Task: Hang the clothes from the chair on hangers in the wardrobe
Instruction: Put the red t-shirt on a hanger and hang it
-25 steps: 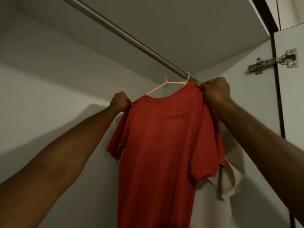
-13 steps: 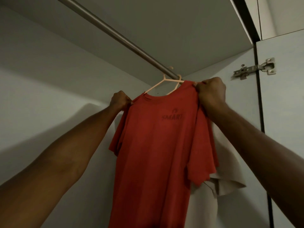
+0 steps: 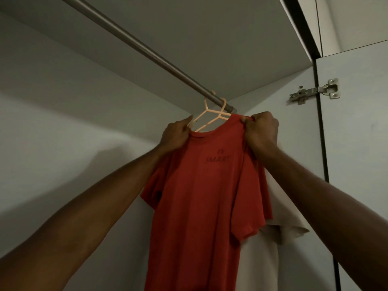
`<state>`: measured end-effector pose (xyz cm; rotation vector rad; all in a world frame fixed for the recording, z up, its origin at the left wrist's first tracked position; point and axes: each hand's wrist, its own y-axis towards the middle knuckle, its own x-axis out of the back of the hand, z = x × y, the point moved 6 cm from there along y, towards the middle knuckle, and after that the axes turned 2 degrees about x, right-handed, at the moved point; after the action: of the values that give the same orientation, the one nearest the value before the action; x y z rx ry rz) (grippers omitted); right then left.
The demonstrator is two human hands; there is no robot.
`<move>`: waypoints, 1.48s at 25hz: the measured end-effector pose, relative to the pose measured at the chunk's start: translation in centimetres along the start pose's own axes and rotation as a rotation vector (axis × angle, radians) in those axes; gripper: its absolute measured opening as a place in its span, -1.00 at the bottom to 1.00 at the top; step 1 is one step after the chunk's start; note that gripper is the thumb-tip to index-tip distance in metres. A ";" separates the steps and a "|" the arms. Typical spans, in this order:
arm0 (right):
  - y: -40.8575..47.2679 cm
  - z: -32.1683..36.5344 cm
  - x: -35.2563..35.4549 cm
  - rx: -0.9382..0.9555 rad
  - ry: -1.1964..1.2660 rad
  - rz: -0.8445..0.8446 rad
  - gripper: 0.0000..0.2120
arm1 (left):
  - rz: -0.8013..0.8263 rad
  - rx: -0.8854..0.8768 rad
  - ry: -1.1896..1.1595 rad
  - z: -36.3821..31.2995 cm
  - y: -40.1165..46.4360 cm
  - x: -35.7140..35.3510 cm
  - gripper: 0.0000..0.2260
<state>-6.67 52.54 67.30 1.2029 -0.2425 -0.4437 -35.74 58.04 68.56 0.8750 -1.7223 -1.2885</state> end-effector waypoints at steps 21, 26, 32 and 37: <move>0.8 -5.5 -0.4 0.080 0.158 0.061 -0.63 | 0.233 0.087 0.180 -1.9 3.2 -4.1 -0.47; 1.1 -5.0 -0.1 0.094 0.213 0.082 -0.67 | 0.072 0.127 0.324 -1.5 4.7 -1.8 -0.76; 1.2 -6.3 0.5 0.040 0.161 0.131 -0.66 | 0.077 0.140 0.393 -2.0 4.3 -1.7 -0.75; -1.1 -6.0 1.3 0.062 -0.157 0.116 -0.55 | -0.033 0.038 0.475 -2.9 2.3 -0.9 -0.64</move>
<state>-3.27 56.69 64.16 1.2086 -0.4613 -0.4319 -32.88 58.16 71.14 1.1311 -1.3618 -0.9709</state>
